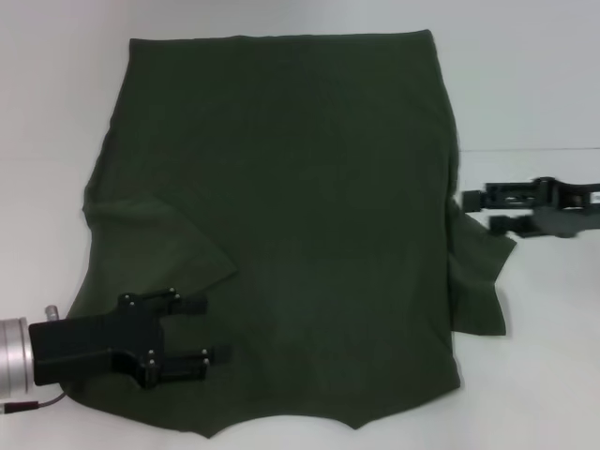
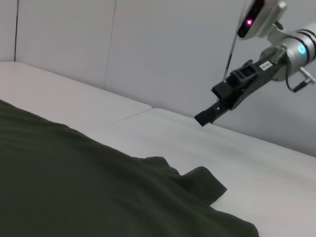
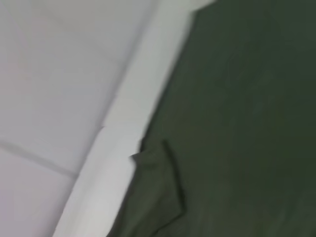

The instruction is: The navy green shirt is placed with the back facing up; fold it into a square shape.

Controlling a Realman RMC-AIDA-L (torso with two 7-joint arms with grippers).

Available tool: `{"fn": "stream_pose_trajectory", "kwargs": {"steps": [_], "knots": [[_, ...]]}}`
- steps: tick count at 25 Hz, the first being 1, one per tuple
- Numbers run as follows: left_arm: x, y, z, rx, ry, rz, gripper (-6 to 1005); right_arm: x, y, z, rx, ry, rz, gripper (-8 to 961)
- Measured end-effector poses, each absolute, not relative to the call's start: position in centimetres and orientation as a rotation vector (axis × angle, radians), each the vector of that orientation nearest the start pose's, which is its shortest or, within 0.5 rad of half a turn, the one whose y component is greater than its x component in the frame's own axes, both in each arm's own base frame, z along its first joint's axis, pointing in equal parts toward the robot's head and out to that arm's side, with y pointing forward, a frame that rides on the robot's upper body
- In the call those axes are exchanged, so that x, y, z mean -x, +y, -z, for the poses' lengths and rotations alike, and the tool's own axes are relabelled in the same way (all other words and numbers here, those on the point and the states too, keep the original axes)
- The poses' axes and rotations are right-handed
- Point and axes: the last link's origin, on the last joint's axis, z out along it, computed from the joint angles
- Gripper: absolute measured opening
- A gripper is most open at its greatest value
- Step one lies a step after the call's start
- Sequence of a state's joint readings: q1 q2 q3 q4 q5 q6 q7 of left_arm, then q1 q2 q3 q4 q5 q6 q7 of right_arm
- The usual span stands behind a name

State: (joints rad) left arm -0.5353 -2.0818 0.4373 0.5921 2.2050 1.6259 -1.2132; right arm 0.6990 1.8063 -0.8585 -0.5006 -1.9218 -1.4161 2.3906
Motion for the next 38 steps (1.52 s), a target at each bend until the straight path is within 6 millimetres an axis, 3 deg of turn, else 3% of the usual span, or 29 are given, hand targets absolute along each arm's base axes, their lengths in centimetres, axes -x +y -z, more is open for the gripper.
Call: {"fn": "stream_pose_trajectory", "kwargs": {"steps": [5, 12, 22, 28, 38], "knots": [[28.7, 31.3, 0.1, 2.712, -0.545, 0.673, 808, -27.8, 39.9, -8.2, 2.154, 1.905, -0.453, 915], [28.6, 31.4, 0.0, 2.708, -0.525, 0.674, 807, -28.9, 39.7, -7.4, 2.09, 1.95, -0.311, 915], [28.4, 31.5, 0.0, 2.698, -0.522, 0.69, 808, -29.7, 39.7, -5.6, 2.061, 1.938, -0.27, 914], [28.4, 31.7, 0.0, 2.687, -0.52, 0.69, 808, -29.4, 40.0, -3.6, 2.061, 1.929, -0.274, 909], [28.5, 31.7, 0.0, 2.683, -0.518, 0.684, 809, -29.0, 40.3, -2.1, 2.058, 1.918, -0.272, 896]]}}
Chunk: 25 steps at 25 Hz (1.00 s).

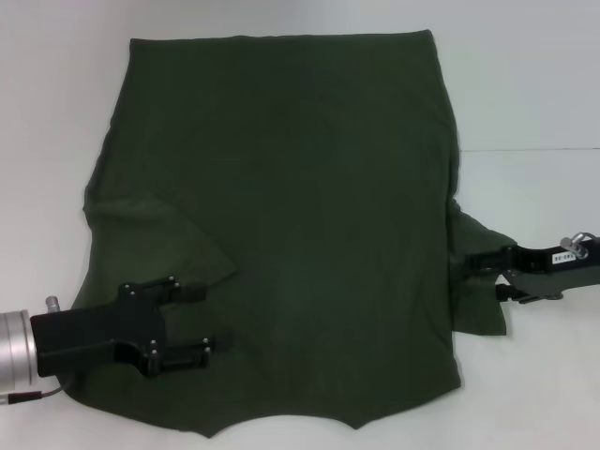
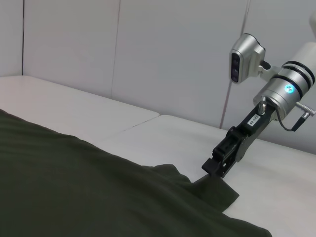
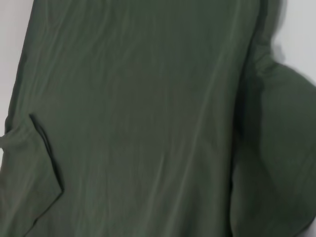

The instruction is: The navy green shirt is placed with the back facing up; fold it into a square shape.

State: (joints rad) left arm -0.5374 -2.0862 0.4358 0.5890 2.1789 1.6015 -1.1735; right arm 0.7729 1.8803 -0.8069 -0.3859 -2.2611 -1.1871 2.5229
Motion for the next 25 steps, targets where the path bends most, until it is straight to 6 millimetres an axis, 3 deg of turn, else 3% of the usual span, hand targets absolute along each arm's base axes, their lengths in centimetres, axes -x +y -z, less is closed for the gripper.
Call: {"fn": "stream_pose_trajectory", "kwargs": {"steps": [7, 18, 25], "knots": [[28.44, 31.73, 0.01, 2.684, -0.517, 0.685, 808, -29.0, 40.48, -1.52, 2.038, 1.918, -0.269, 887], [28.27, 31.86, 0.03, 2.687, -0.511, 0.687, 808, -29.16, 40.43, -1.11, 2.036, 1.915, -0.253, 476], [28.3, 31.91, 0.02, 2.683, -0.512, 0.685, 807, -29.23, 40.54, -1.19, 2.031, 1.906, -0.254, 370]]}}
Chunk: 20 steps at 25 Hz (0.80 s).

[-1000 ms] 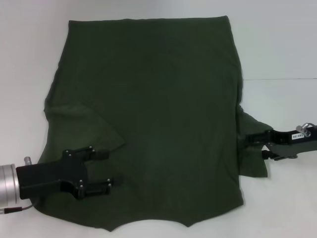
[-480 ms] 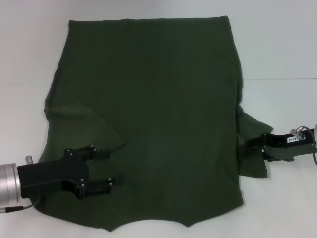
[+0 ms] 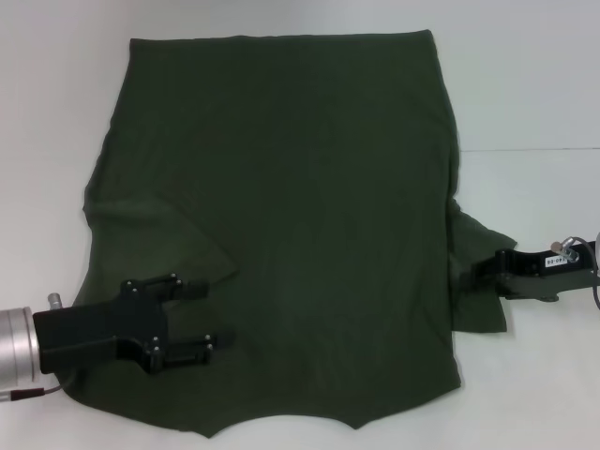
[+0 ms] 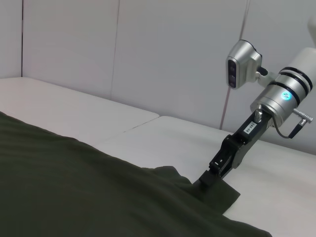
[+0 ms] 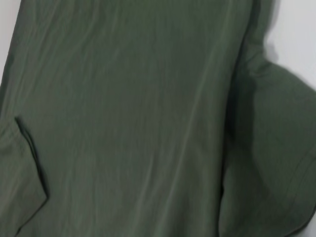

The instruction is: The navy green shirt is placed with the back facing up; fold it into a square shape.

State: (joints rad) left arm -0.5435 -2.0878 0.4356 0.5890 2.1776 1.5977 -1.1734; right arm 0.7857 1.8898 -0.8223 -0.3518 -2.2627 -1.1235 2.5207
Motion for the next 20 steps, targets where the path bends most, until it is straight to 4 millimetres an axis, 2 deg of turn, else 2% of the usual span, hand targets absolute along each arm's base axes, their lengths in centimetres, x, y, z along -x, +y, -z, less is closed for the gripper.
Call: {"fn": "stream_pose_trajectory", "kwargs": {"steps": [3, 9, 17, 20], "knots": [[28.3, 31.9, 0.0, 2.68, -0.513, 0.682, 808, -29.4, 40.7, -1.2, 2.034, 1.881, -0.253, 325], [28.4, 32.0, 0.0, 2.676, -0.515, 0.678, 804, -29.4, 40.6, -0.9, 2.062, 1.836, -0.245, 328], [28.4, 32.1, 0.0, 2.67, -0.514, 0.683, 799, -29.7, 40.6, -1.3, 2.083, 1.799, -0.24, 14], [28.4, 32.1, -0.1, 2.668, -0.514, 0.684, 799, -30.3, 40.4, -2.1, 2.083, 1.777, -0.249, 14]]}}
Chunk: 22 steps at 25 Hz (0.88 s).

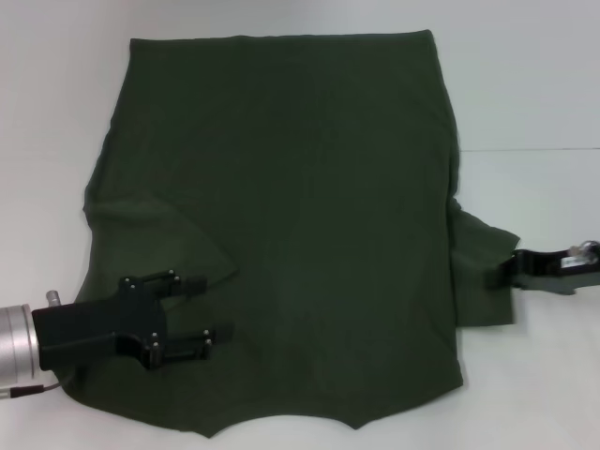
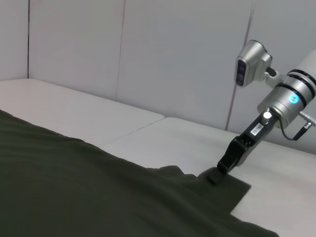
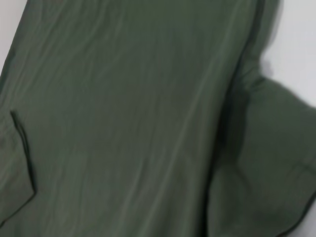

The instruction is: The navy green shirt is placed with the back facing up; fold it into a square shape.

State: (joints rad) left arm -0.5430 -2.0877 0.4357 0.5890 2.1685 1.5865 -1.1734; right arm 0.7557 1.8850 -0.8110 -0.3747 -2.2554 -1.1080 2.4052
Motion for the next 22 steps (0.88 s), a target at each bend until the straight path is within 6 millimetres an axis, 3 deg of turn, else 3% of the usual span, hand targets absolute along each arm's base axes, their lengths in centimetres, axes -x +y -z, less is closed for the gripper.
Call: {"fn": "stream_pose_trajectory", "kwargs": {"steps": [10, 22], "knots": [[28.4, 32.1, -0.1, 2.665, -0.526, 0.687, 800, -32.1, 40.1, -6.5, 2.083, 1.682, -0.29, 16], [28.4, 32.0, -0.1, 2.662, -0.534, 0.69, 801, -31.7, 40.7, -9.9, 2.17, 1.496, -0.196, 18]]}}
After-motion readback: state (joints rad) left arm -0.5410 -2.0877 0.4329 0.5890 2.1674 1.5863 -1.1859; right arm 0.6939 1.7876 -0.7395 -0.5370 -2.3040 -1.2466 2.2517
